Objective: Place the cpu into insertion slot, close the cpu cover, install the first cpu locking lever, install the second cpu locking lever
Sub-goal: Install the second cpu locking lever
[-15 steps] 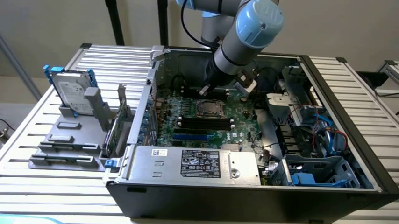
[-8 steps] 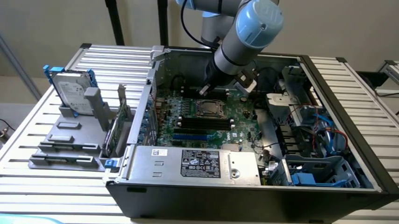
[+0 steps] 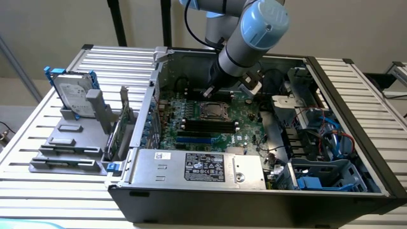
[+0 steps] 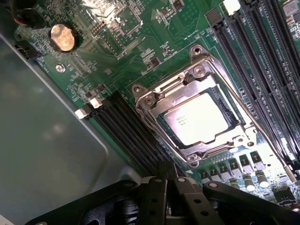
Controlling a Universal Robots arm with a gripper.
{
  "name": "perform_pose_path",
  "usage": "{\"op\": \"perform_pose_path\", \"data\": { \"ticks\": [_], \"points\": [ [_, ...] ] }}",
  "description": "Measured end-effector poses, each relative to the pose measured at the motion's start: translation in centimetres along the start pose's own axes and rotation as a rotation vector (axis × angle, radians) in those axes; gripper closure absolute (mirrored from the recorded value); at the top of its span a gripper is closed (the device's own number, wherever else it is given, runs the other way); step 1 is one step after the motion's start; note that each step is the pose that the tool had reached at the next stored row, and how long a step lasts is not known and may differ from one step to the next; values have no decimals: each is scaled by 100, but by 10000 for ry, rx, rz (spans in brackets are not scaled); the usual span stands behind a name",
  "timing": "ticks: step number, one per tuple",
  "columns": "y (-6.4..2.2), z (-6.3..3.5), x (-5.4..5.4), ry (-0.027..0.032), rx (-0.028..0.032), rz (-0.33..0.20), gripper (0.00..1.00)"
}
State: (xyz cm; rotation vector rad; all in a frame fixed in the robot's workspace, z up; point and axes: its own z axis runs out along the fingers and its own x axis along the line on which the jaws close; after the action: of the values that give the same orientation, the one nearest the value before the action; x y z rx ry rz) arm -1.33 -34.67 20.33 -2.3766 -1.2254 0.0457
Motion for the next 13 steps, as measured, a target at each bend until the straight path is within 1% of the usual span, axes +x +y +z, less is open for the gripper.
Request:
{"op": "perform_pose_path", "data": {
  "ticks": [13],
  "points": [
    [0,0,0,53,41,-14,89]
  ]
}}
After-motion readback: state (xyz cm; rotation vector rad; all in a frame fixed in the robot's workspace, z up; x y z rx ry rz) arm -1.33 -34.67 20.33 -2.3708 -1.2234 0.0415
